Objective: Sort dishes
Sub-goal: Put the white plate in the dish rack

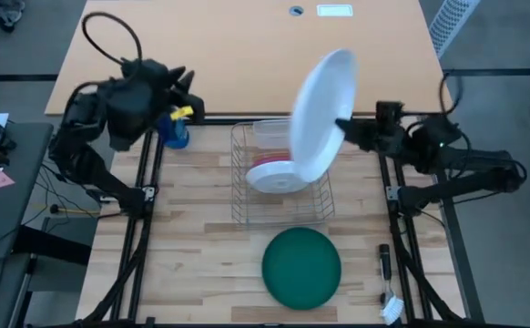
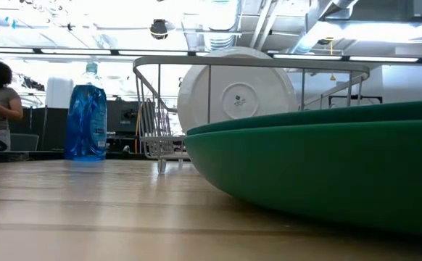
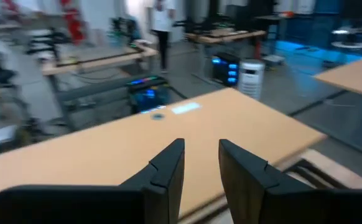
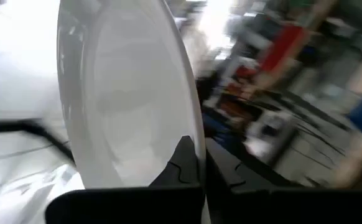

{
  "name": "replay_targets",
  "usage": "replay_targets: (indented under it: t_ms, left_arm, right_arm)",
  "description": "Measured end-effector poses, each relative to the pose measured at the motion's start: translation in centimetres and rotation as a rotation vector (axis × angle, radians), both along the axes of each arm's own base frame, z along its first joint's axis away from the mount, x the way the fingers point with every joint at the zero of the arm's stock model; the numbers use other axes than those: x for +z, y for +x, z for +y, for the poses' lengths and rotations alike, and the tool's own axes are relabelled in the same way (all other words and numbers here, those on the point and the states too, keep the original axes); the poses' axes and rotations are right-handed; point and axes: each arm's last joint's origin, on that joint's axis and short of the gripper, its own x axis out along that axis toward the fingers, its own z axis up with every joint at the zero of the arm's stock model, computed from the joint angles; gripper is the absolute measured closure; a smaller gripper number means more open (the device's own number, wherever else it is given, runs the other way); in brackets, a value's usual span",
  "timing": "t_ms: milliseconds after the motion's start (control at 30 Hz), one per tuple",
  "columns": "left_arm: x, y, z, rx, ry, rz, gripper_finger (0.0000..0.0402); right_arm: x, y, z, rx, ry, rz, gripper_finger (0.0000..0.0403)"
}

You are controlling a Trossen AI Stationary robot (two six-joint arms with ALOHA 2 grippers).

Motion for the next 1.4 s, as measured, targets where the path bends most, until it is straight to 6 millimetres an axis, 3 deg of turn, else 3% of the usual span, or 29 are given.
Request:
replay_targets:
  t_ms: [200, 400, 567, 767, 1100, 1400]
  left_arm:
    - [0.3, -0.9, 2.6, 0.054, -0.017, -0.005, 0.0309]
    - [-0.1, -0.2, 3.2, 0.041, -0.073, -0.055, 0.0309]
    - [-1.6, 2.3, 3.3, 0.065, -0.145, -0.110, 0.0309]
    - [-3.8, 5.9, 3.7, 0.079, -0.183, -0.067, 0.0309]
    - [-5.0, 10.6, 4.2, 0.048, -0.152, -0.090, 0.0309]
    - [-4.3, 10.8, 5.8, 0.001, -0.120, -0.095, 0.0309]
  right_arm:
    - [1.8, 0.0, -2.5, 0.075, -0.164, -0.234, 0.0402]
    - [2.3, 0.5, -5.6, 0.225, -0.268, -0.389, 0.0403]
    - [3.5, 1.2, -8.2, 0.421, -0.366, -0.479, 0.0402]
    - [6.1, 1.6, -10.5, 0.508, -0.541, -0.616, 0.0402]
    - [12.3, 2.1, -11.6, 0.639, -0.738, -0.780, 0.0402]
    - [16.2, 1.9, -11.0, 0.718, -0.837, -0.910, 0.0402]
